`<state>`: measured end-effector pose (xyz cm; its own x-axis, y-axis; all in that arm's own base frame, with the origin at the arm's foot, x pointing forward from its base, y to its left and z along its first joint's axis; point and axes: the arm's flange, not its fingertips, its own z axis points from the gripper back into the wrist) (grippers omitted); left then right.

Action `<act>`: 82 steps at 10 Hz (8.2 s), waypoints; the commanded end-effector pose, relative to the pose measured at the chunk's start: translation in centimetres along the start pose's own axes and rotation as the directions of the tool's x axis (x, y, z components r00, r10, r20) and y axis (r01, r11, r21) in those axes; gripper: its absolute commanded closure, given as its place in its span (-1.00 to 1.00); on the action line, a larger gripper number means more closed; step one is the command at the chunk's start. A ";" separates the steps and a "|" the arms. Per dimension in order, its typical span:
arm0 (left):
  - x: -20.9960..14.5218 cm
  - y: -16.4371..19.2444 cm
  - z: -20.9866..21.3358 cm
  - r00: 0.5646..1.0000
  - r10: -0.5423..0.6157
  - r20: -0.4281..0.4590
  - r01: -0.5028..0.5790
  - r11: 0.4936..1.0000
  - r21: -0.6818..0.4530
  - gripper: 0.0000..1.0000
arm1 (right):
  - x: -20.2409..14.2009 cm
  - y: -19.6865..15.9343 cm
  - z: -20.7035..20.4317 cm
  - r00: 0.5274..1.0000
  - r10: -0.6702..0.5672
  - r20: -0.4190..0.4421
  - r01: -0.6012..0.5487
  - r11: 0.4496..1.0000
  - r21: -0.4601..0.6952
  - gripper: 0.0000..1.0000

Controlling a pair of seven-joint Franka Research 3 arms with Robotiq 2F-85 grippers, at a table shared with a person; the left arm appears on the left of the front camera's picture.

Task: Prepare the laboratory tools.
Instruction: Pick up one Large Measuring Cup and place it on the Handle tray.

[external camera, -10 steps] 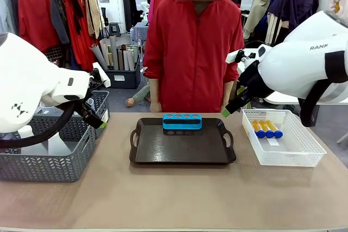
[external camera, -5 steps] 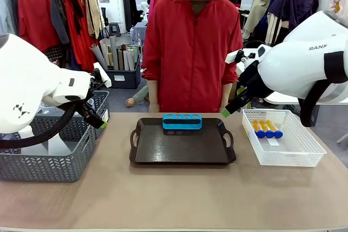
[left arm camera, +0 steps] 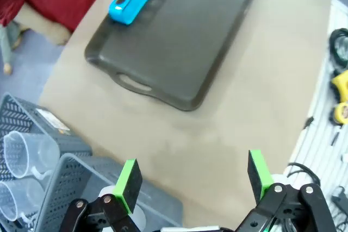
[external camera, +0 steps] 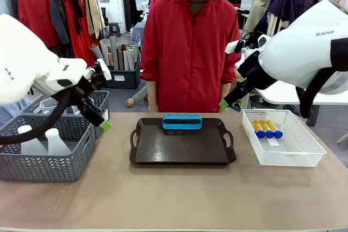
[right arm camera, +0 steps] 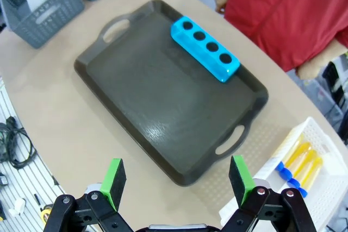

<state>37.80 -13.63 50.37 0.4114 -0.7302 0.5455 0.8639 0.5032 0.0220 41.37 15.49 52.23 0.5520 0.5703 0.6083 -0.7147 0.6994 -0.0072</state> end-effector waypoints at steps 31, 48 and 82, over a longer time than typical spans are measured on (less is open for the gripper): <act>0.1 8.4 19.8 0.971 -0.048 0.234 0.008 0.985 0.170 -1.00 | 1.5 -10.4 20.2 0.986 0.107 0.124 -0.128 0.976 0.176 -1.00; 1.0 12.4 21.5 0.939 0.329 -0.099 -0.283 0.903 0.324 -1.00 | 1.5 -10.4 20.2 0.986 0.107 0.124 -0.128 0.976 0.176 -1.00; -12.4 37.0 -3.0 0.461 0.873 -0.156 -0.771 0.482 0.417 -1.00 | 1.5 -10.4 20.2 0.986 0.107 0.124 -0.128 0.976 0.176 -1.00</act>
<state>65.49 12.76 41.92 0.9916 0.0163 0.1282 -0.0063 0.9969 -0.0782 41.01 0.28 69.21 0.4154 0.5873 0.6946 -0.8430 0.5354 0.0516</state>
